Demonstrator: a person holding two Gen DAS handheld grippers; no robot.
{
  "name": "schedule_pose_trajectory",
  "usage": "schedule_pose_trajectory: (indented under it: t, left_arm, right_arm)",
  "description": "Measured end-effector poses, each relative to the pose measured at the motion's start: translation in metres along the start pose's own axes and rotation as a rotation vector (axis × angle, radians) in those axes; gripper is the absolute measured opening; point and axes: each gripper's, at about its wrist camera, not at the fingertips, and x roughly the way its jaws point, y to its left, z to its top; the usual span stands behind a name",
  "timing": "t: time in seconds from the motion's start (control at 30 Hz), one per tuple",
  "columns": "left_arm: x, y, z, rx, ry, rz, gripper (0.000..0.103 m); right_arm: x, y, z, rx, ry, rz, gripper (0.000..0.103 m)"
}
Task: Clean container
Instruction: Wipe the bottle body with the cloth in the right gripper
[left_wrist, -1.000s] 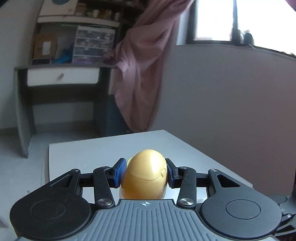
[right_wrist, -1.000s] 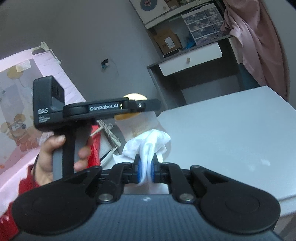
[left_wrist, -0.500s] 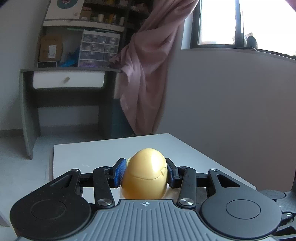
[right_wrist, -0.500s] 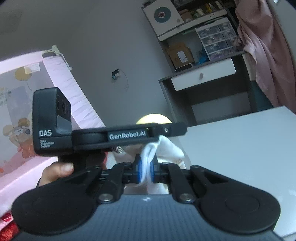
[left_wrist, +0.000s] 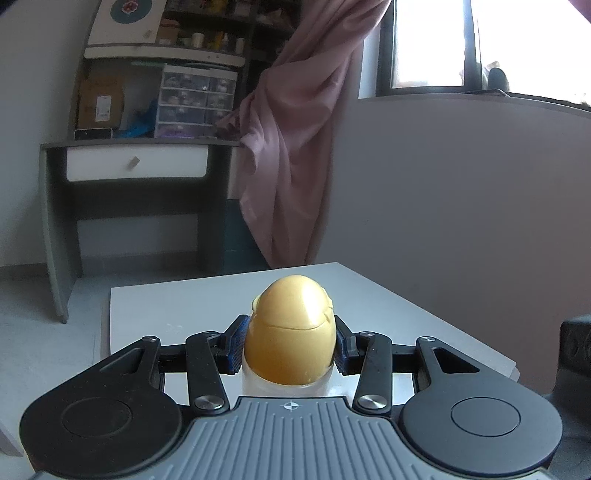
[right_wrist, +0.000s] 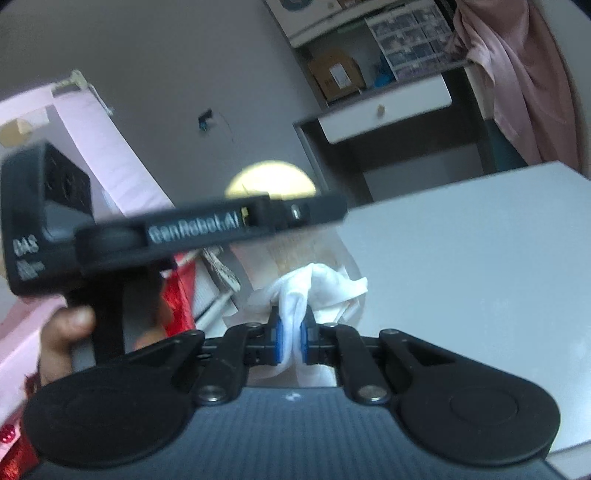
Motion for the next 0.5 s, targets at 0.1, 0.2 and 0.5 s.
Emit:
schedule_pose_trajectory:
  t: [0.1, 0.2, 0.5]
  left_arm:
    - [0.001, 0.0, -0.001, -0.006, -0.002, 0.0, 0.045]
    - [0.001, 0.001, -0.001, -0.011, -0.003, 0.0, 0.045]
    - [0.003, -0.001, -0.002, -0.014, -0.005, -0.003, 0.045]
  right_arm:
    - [0.004, -0.001, -0.005, 0.003, 0.026, -0.011, 0.009]
    - [0.007, -0.004, -0.007, 0.006, 0.048, -0.016, 0.009]
    - [-0.004, -0.002, 0.006, 0.004, 0.009, 0.001, 0.009]
